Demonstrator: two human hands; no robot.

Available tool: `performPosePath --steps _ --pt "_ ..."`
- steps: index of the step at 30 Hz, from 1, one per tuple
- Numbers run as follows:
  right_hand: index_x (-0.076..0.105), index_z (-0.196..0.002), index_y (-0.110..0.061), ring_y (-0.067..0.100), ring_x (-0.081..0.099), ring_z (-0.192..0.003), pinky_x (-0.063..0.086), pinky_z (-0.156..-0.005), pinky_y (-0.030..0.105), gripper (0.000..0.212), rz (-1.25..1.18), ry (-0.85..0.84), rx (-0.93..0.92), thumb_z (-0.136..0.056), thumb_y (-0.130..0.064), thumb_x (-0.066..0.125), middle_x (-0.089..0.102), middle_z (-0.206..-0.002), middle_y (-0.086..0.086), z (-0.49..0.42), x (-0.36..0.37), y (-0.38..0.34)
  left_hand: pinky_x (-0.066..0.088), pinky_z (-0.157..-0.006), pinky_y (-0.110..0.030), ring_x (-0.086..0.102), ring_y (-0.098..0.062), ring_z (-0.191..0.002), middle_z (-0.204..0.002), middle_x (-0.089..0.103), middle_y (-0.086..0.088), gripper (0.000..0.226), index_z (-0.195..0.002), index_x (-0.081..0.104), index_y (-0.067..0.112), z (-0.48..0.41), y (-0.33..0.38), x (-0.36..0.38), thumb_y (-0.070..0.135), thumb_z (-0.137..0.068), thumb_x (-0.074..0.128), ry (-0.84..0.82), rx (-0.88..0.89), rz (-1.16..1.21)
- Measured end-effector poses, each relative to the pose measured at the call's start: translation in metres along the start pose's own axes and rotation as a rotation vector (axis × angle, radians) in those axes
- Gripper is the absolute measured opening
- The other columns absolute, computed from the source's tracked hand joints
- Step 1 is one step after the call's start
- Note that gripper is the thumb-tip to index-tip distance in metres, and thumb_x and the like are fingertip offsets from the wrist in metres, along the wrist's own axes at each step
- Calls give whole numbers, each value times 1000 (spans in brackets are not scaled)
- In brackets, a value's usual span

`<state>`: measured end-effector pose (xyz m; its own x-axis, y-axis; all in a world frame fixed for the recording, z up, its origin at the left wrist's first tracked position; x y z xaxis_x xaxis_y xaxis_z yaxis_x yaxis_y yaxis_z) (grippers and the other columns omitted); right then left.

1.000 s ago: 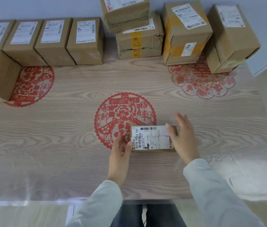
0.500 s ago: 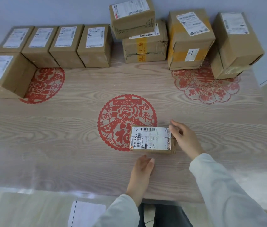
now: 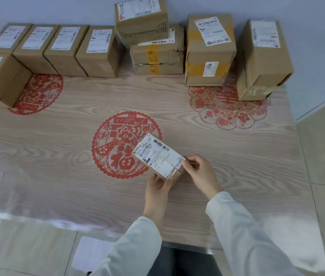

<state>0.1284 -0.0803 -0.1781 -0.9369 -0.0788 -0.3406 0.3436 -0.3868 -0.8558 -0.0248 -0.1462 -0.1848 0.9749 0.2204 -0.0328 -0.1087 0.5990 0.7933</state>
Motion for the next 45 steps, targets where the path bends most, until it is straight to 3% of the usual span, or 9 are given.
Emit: performPosePath --steps 6,14,19,26,31,34,38,42,45 --pt "64 -100 -10 4 60 -85 43 -71 5 15 -134 144 51 -89 -20 65 66 -95 -5 17 -32 5 48 -96 -31 60 -8 -106 -115 64 6 47 -130 46 24 0 18 16 12 -89 65 -45 79 9" --pt "57 -93 -10 -3 58 -80 43 -66 4 7 -344 335 88 -90 -13 63 62 -90 -9 46 -84 19 49 -84 -15 61 -2 -103 -115 65 5 48 -130 46 24 4 42 71 5 -89 62 -268 175 -58" --pt "57 -87 -15 1 60 -81 45 -66 5 8 -439 413 101 -89 -15 65 64 -94 -6 64 -126 33 49 -92 -26 60 -11 -110 -123 62 2 55 -138 43 23 14 43 114 10 -89 65 -354 180 -138" --pt "58 -93 -8 3 58 -81 43 -64 2 7 -528 542 99 -88 -8 64 63 -88 -2 100 -217 73 48 -100 -35 60 -8 -108 -121 62 4 54 -134 46 26 51 28 209 12 -87 68 -440 207 -231" --pt "61 -95 -3 2 59 -76 42 -57 3 10 -570 626 135 -87 -8 66 66 -91 3 143 -316 134 48 -76 -9 57 3 -99 -114 62 7 50 -129 47 24 109 -2 310 7 -86 67 -529 224 -279" --pt "63 -96 1 6 60 -77 42 -57 3 14 -581 677 181 -86 -9 67 67 -98 9 173 -366 175 47 -71 -7 59 3 -95 -116 64 -1 47 -128 49 17 140 -31 369 3 -86 66 -582 221 -300" --pt "62 -97 -2 3 58 -82 40 -58 1 15 -600 752 224 -87 -13 66 66 -99 4 205 -419 215 48 -75 -12 61 4 -95 -109 65 7 47 -126 49 26 168 -68 430 11 -86 69 -646 170 -354" --pt "62 -94 -4 0 59 -84 41 -67 12 14 -650 790 248 -88 -15 66 67 -99 1 221 -457 241 50 -77 -14 59 15 -84 -107 64 8 48 -126 48 26 178 -84 478 12 -86 69 -692 161 -413" --pt "61 -92 -9 -1 59 -87 40 -71 13 10 -689 805 261 -88 -16 66 67 -99 0 221 -476 251 49 -74 -10 58 13 -89 -108 63 9 47 -126 48 27 184 -87 505 12 -86 68 -720 155 -423"
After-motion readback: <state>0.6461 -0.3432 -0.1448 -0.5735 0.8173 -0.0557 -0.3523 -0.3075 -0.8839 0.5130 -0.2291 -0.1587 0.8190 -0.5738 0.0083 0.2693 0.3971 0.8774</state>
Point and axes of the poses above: each hand's wrist, its own z-axis away from the middle knuckle, its own x-axis out of the palm, y = z × x, the point moved 10 cm from there along -z, towards the middle knuckle
